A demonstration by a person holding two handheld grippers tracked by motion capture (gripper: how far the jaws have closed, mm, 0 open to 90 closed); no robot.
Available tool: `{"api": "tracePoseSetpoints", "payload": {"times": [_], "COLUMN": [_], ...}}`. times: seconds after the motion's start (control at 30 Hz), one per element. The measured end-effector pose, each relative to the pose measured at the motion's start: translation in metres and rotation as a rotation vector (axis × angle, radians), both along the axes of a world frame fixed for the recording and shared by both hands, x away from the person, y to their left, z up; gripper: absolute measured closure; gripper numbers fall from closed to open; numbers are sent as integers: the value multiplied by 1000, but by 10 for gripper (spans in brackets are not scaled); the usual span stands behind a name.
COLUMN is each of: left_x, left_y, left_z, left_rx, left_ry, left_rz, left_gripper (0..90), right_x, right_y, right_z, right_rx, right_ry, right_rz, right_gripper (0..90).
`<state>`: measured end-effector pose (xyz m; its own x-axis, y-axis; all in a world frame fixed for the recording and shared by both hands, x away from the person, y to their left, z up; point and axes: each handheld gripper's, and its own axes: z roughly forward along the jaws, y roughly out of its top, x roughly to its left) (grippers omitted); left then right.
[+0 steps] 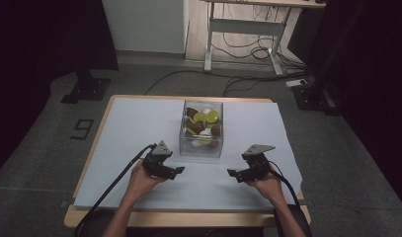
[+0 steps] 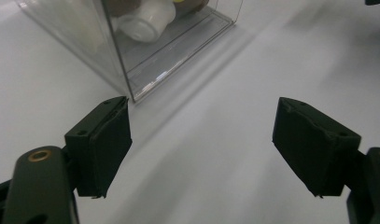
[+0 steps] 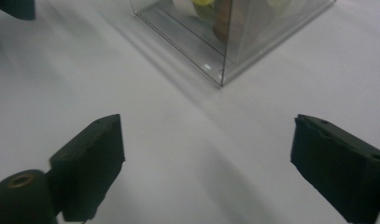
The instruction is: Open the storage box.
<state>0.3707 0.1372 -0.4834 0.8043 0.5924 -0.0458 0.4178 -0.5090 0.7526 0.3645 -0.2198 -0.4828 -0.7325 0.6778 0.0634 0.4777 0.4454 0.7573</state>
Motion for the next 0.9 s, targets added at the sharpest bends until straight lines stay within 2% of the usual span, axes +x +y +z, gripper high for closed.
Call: {"api": "tracePoseSetpoints", "payload": {"times": [0.1, 0.3, 0.4, 0.57, 0.73, 0.9], "left_x": [4, 8, 10, 14, 17, 21], "left_y": [-2, -7, -10, -13, -15, -19], "left_z": [1, 4, 5, 9, 11, 12], "left_rx": [-17, -30, -39, -48, -57, -65], "left_ry": [4, -5, -11, -14, -15, -23], "left_rz": [5, 2, -7, -9, -17, -16], "left_gripper": [224, 277, 304, 343, 377, 413], "right_x": [1, 3, 4, 7, 9, 12], "right_y": [4, 11, 14, 19, 25, 32], "right_z": [3, 5, 8, 12, 14, 16], "right_rx": [14, 3, 29, 41, 44, 23], "right_ry": [-2, 5, 7, 5, 8, 0], "right_rz": [11, 13, 18, 17, 24, 42], "right_gripper": [140, 223, 280, 337, 392, 456]}}
